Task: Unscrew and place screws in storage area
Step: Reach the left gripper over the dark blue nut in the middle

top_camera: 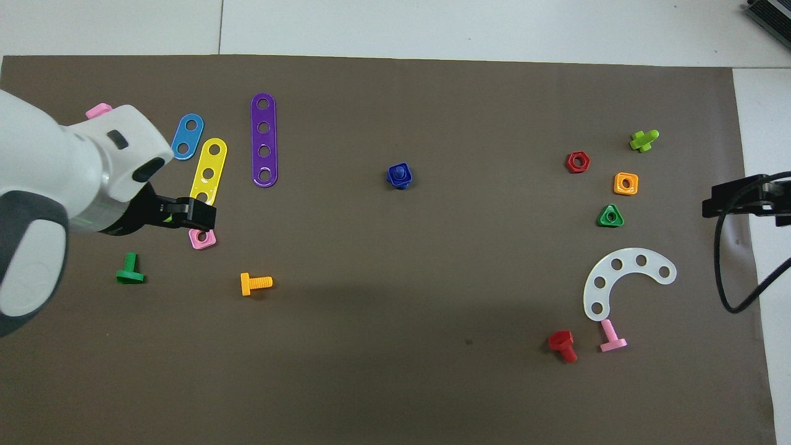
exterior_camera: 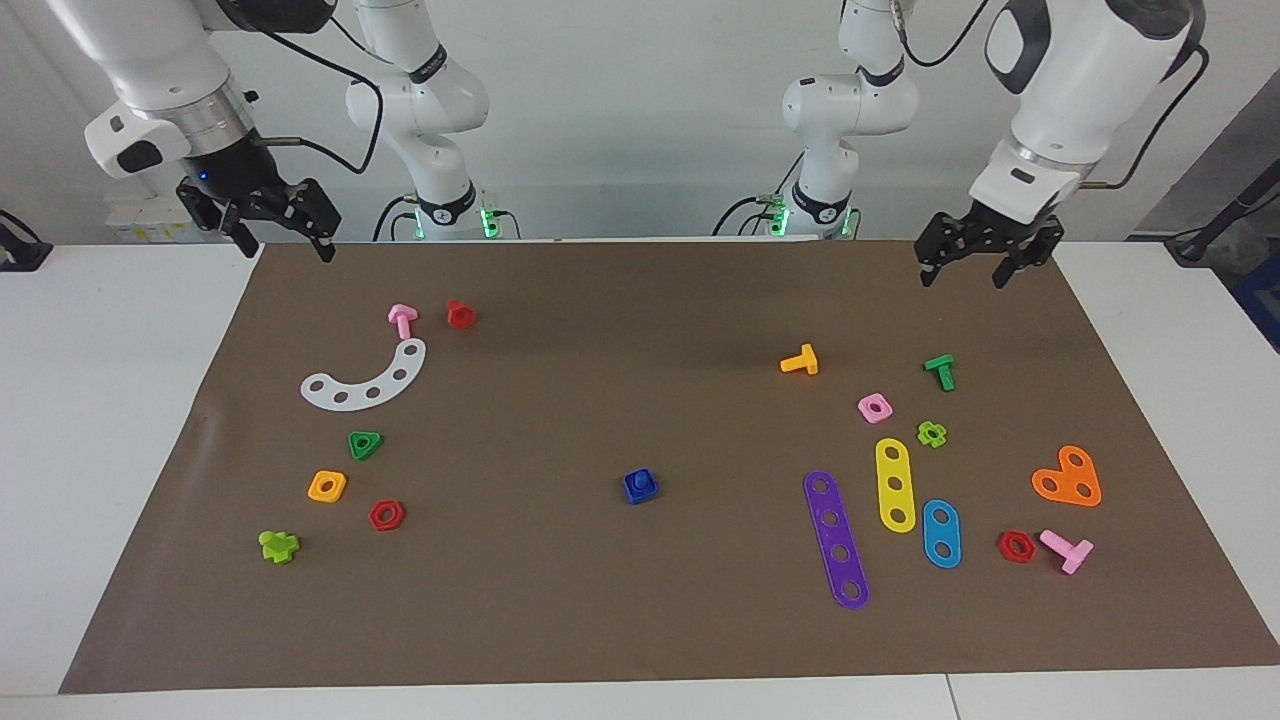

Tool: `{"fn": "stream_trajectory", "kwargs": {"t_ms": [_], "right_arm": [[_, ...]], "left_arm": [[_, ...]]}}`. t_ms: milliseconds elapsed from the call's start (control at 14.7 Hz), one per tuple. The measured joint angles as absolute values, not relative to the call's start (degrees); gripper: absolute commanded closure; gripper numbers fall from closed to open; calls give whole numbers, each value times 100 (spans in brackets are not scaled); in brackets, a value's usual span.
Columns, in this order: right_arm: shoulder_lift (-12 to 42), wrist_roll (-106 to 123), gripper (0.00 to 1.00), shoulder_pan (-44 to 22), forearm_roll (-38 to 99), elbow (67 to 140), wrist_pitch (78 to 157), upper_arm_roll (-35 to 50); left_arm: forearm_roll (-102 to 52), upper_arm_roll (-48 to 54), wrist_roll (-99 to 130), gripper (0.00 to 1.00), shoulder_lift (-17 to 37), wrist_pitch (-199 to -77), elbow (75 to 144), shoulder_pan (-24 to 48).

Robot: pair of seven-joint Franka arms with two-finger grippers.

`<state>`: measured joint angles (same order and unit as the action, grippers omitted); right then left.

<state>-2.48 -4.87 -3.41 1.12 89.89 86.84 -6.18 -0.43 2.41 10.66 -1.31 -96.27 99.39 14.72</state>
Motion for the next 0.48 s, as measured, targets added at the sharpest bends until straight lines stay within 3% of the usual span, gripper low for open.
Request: {"fn": "stream_trajectory", "kwargs": {"t_ms": [476], "right_arm": [[-248,-487,0,-341,112,8990,8684,-618]], "left_arm": [[-449,238,3059,0,1457,-10733,8958,2427]]}}
